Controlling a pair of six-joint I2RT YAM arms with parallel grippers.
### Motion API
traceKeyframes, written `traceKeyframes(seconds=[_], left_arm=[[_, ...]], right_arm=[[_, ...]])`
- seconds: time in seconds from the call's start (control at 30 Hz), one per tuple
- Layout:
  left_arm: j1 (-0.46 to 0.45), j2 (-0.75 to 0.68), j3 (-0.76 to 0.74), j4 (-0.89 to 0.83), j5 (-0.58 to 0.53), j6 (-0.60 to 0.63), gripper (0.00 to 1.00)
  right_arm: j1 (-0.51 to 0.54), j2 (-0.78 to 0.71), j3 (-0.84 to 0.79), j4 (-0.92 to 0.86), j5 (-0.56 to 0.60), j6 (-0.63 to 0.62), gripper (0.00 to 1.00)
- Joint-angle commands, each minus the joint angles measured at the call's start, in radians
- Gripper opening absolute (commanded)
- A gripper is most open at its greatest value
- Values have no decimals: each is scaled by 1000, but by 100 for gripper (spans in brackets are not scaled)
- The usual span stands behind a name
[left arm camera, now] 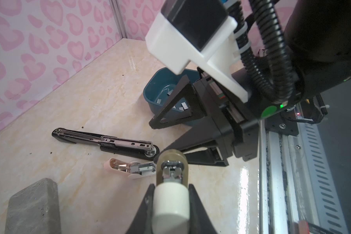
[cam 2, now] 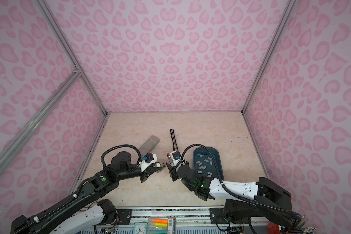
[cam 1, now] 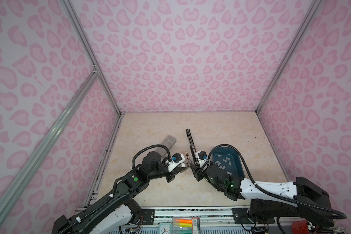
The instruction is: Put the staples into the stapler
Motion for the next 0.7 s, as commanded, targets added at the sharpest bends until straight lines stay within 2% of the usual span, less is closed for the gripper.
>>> traceKeyframes(seconds=[0.0, 0.13, 0.27, 0.37, 0.67], left_arm=[[1, 2, 6, 41, -4, -3, 4], [1, 7, -10, 39, 6, 6, 4], [0, 18, -8, 39, 16, 6, 4], [2, 17, -2, 33, 17, 8, 4], [1, 28, -4, 42, 32, 11, 4]], right_arm=[[0, -18, 4, 18, 11, 13, 53], [1, -96, -24, 27, 52, -6, 52], [5, -155, -25, 28, -42, -33, 52], [11, -169, -5, 4, -49, -37, 51], [19, -48, 57, -9, -64, -35, 50]])
